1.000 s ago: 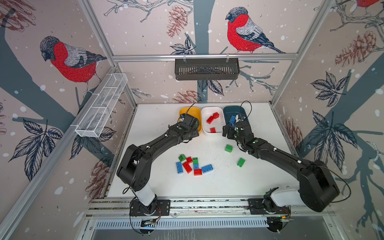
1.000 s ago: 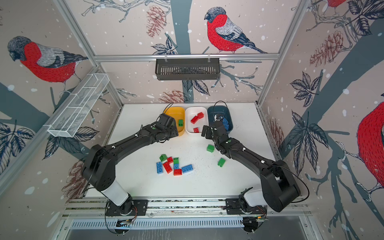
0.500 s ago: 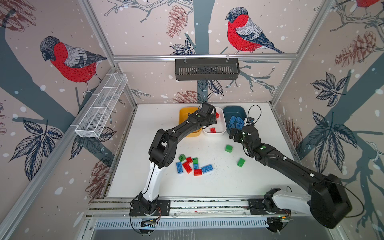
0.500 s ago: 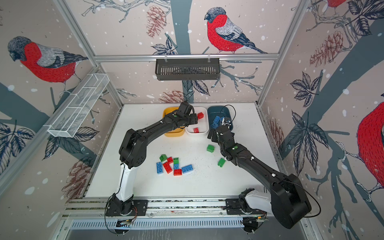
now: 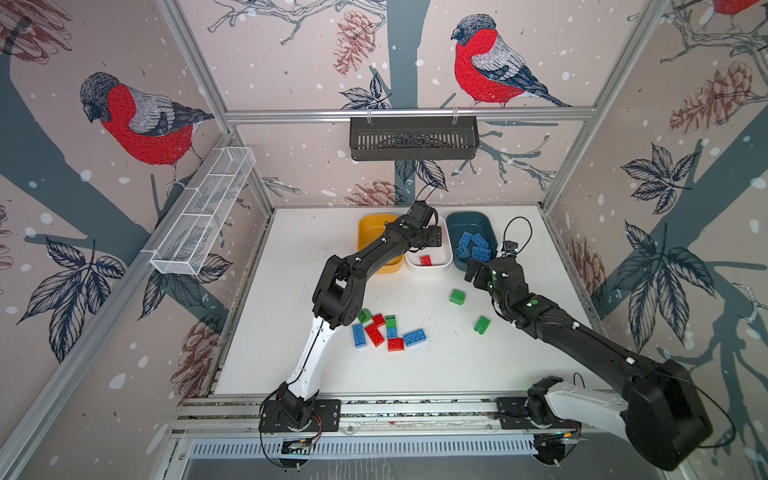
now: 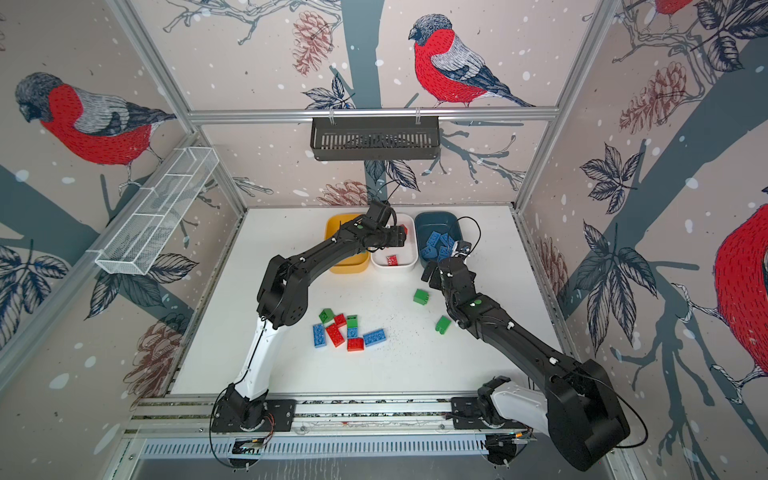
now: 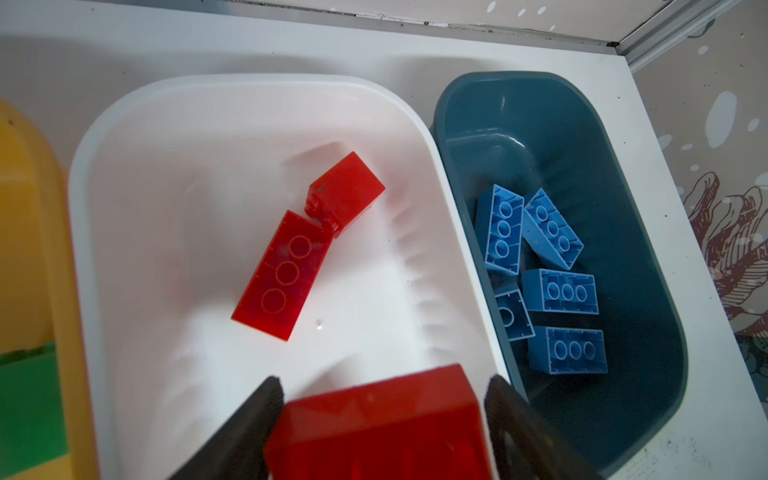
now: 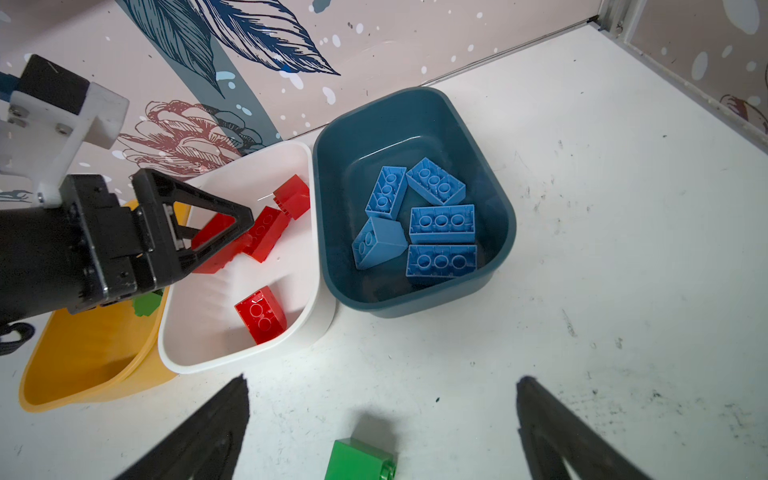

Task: Sort the legos into containers by color
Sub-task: 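Drop the red brick into the white tub while the right gripper lowers, then grasp the green brick with the right gripper while the left draws back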

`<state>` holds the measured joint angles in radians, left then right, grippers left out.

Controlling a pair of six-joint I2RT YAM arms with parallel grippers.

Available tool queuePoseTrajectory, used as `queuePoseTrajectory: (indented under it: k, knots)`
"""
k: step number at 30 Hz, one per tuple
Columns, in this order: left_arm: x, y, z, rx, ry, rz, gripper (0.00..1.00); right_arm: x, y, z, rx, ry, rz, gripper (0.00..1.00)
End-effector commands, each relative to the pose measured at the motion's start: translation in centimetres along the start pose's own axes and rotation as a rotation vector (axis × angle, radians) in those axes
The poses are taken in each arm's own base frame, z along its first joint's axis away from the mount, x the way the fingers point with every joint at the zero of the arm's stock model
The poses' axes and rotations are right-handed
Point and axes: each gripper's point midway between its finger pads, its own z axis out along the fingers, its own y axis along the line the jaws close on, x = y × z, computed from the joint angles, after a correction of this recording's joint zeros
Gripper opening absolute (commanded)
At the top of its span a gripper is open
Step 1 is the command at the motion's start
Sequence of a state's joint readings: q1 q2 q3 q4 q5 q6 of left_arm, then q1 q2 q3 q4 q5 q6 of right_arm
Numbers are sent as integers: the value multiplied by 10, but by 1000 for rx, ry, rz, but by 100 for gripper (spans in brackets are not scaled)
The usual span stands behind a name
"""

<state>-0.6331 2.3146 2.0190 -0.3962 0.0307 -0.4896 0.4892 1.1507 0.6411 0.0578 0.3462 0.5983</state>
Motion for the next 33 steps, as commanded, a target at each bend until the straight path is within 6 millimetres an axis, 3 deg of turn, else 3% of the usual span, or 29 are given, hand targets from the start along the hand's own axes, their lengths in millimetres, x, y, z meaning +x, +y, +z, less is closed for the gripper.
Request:
queuePoseTrajectory:
  k: [1,7,13,20,24,29,33]
  knots:
    - [-11,-11,-17,45,-45,37,85,-9,6,-2,-41,-52,17,100]
    - [-12,-13,-39,61,-78,32,95,-3,0,-4,-64,-19,63,99]
    - [-7,-8,-63,68,-117,10,97,27,-16,3,-6,104,31,100]
    - [1,19,-99,-27,-189,-35,97,55,-9,3,-81,198,36,99]
    - [28,39,-108,-95,-134,-61,97,56,-8,5,-77,193,58,99]
    - [78,65,-110,-160,-27,-99,97,65,0,9,-109,235,67,99]
    - [101,59,-109,-156,15,-73,97,81,-3,13,-47,291,62,99]
